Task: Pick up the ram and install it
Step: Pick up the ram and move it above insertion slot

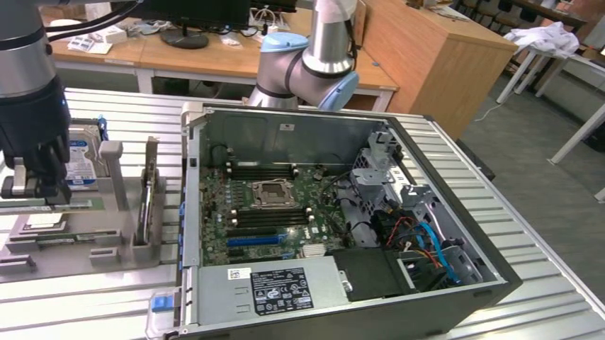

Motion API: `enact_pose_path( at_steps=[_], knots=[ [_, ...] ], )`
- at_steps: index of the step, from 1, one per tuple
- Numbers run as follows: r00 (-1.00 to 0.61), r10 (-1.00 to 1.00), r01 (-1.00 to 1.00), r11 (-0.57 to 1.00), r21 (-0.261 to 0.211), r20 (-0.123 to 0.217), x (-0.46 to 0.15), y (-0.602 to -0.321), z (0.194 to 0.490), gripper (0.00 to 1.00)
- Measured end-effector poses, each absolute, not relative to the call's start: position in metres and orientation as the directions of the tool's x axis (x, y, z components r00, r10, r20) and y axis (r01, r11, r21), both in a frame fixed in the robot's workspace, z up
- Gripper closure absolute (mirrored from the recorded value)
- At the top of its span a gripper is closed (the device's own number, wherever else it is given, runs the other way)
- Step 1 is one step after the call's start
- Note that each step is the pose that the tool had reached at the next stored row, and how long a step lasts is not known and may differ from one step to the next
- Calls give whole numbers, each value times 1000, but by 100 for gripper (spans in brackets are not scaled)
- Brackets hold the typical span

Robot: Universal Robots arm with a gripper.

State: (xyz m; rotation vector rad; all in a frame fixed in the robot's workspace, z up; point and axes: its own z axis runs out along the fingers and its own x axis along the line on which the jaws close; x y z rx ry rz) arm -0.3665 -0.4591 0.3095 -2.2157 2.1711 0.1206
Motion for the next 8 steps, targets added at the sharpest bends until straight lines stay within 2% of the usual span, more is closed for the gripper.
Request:
enact_pose_path(
  at_steps=[8],
  knots=[
    [19, -996, -999, -22, 28, -84, -366, -459, 317, 89]
  ],
)
